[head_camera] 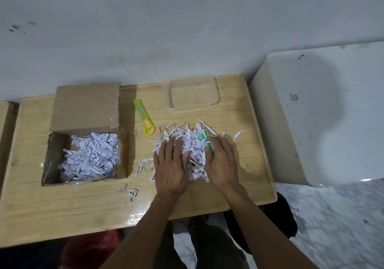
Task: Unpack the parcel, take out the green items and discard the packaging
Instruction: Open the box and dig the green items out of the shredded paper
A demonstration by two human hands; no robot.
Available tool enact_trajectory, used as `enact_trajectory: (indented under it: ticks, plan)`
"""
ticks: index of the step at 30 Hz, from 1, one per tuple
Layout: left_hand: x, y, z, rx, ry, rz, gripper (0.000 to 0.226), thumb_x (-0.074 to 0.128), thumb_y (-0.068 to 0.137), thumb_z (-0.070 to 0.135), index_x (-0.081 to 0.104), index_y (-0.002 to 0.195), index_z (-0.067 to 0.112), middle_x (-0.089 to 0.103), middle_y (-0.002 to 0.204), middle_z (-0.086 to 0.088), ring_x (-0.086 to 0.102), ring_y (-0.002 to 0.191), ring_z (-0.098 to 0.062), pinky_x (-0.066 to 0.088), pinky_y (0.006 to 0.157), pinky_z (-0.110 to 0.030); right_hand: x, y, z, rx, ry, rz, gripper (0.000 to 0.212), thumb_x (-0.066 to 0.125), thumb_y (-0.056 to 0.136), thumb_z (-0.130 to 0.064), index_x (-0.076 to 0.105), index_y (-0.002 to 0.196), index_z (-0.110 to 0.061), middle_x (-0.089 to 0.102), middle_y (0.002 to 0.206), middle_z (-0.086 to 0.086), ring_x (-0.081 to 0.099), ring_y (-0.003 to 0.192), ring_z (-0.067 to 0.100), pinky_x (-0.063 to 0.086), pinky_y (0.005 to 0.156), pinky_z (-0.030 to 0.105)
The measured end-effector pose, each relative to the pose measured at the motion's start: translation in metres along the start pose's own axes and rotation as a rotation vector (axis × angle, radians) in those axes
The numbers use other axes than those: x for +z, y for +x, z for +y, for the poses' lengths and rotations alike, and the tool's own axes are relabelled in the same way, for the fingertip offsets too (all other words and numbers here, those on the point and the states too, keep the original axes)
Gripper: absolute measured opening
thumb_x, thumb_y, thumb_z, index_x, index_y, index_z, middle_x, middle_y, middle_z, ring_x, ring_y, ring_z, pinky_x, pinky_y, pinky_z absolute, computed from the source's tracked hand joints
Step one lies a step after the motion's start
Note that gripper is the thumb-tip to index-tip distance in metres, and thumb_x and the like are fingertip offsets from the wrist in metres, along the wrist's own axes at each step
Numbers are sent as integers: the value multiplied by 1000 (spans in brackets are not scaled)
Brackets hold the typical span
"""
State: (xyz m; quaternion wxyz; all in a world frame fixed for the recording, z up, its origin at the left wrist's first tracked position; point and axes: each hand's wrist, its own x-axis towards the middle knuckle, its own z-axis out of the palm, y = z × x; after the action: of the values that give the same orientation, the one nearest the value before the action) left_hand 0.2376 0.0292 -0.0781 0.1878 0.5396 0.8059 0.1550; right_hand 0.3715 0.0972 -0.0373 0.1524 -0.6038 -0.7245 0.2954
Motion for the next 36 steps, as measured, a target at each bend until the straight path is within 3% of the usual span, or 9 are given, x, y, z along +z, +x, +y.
enact_trajectory:
  ticks: [5,9,11,14,17,23,28,31,36]
  plan:
    - [-13,3,-14,-20,-15,-44,58,20,104,55,32,155,30,27,164,-3,17,153,-26,19,120,-59,-4,-3,19,51,44,-41,34,49,98,-27,54,129,-14,57,127,6,49,121,26,43,96,37]
    - [-20,13,9,112,-9,19,56,27,103,51,41,151,24,37,159,-6,23,152,-28,14,121,-61,-10,-8,20,-28,2,239,23,53,94,-7,64,114,-10,61,112,7,53,106,26,47,90,38]
    - [-16,18,22,245,29,5,55,24,104,48,44,150,23,39,159,-6,26,151,-27,12,122,-60,-9,-7,17,-51,-6,263,22,54,92,-4,66,110,-9,62,107,7,54,101,25,40,90,25]
    - [-9,23,28,242,129,-81,58,19,104,46,43,152,23,40,159,-3,26,152,-27,4,122,-58,-2,-2,15,-42,-9,101,25,51,94,-12,65,115,-11,65,112,6,57,107,26,22,97,10]
    - [-7,22,19,169,200,-140,66,10,101,47,38,154,20,36,161,1,20,154,-25,2,121,-57,4,1,23,-34,-35,-2,31,51,96,-22,59,124,-12,60,123,5,51,117,27,29,103,26]
    - [-11,17,-3,159,160,-169,66,5,101,51,30,157,26,22,166,9,7,156,-20,11,120,-64,-13,4,27,140,23,55,23,50,99,-23,61,115,-11,64,108,5,49,95,16,38,76,27]
    - [-13,16,-11,148,149,-213,71,0,99,54,23,159,24,10,168,9,-5,156,-18,8,122,-58,-7,-3,10,-87,-91,254,21,58,87,-10,63,108,-13,65,103,4,56,98,26,42,92,36]
    - [-16,17,-8,122,132,-239,74,-4,96,58,17,160,27,4,168,12,-11,155,-14,2,122,-60,1,-2,2,-169,-137,144,21,62,83,-11,64,104,-13,65,103,4,58,99,27,43,93,37]
    - [-19,17,-6,96,131,-267,74,-5,94,59,15,160,30,-1,168,15,-12,155,-13,3,122,-60,0,4,5,-121,-165,-81,44,64,85,-18,53,127,-12,57,122,9,52,115,30,48,95,44]
